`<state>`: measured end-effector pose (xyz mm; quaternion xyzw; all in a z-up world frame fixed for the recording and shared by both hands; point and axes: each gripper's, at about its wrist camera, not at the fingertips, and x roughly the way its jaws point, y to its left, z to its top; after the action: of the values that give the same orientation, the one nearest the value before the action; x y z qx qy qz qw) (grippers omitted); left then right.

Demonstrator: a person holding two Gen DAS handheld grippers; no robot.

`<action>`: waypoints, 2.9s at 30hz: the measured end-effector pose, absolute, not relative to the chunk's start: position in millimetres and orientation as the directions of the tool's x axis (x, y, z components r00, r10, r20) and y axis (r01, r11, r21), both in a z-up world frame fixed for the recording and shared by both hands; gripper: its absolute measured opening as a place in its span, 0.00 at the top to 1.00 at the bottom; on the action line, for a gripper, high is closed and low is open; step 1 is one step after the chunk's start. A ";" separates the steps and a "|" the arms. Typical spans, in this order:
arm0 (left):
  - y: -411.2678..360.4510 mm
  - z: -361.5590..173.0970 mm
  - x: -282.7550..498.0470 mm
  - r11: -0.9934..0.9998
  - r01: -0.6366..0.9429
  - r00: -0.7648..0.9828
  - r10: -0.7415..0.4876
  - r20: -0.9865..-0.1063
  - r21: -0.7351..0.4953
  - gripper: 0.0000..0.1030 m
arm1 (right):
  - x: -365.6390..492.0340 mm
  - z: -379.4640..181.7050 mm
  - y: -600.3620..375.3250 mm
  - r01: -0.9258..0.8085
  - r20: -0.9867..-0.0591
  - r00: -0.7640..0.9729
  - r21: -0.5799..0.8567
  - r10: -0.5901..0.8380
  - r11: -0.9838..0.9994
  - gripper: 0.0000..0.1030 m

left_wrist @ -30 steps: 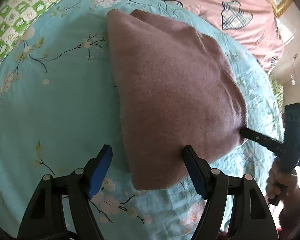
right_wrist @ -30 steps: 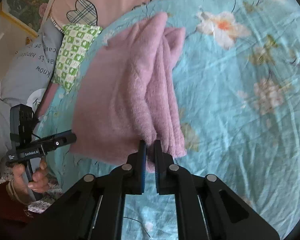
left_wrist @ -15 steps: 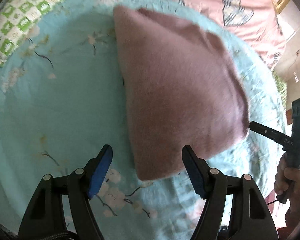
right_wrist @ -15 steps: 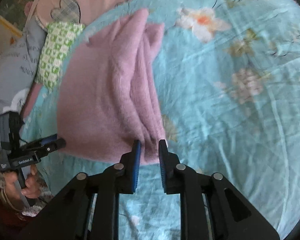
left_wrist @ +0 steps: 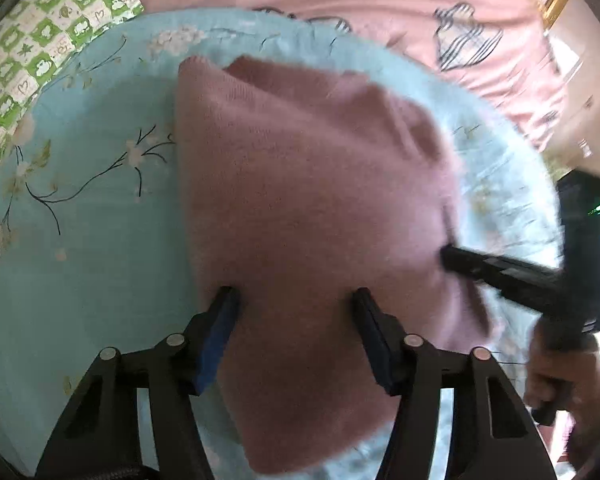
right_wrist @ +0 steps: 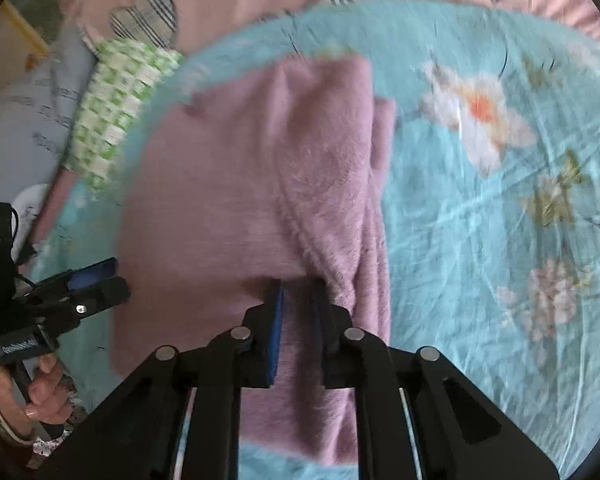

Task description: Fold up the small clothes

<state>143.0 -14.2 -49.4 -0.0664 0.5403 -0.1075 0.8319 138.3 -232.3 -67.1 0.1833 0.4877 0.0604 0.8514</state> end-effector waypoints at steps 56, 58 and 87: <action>-13.7 -16.3 11.7 0.971 0.108 0.530 0.125 -0.838 0.214 0.14 | 9.3 -26.8 -159.8 -0.053 -0.765 0.622 0.171 0.166 0.984 0.07; -14.8 -17.8 13.8 0.971 0.110 0.527 0.125 -0.841 0.213 0.14 | 13.6 -31.3 -156.2 -0.054 -0.776 0.609 0.169 0.167 0.984 0.07; -23.4 -17.7 42.4 0.983 0.104 0.508 0.079 -0.858 0.152 0.13 | 52.2 -29.6 -166.9 -0.088 -0.781 0.591 0.187 0.202 0.978 0.07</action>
<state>42.4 -23.4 -17.7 0.0922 0.4960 -0.0071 0.8634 52.2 -166.9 -29.6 0.0642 0.4449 0.0816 0.8895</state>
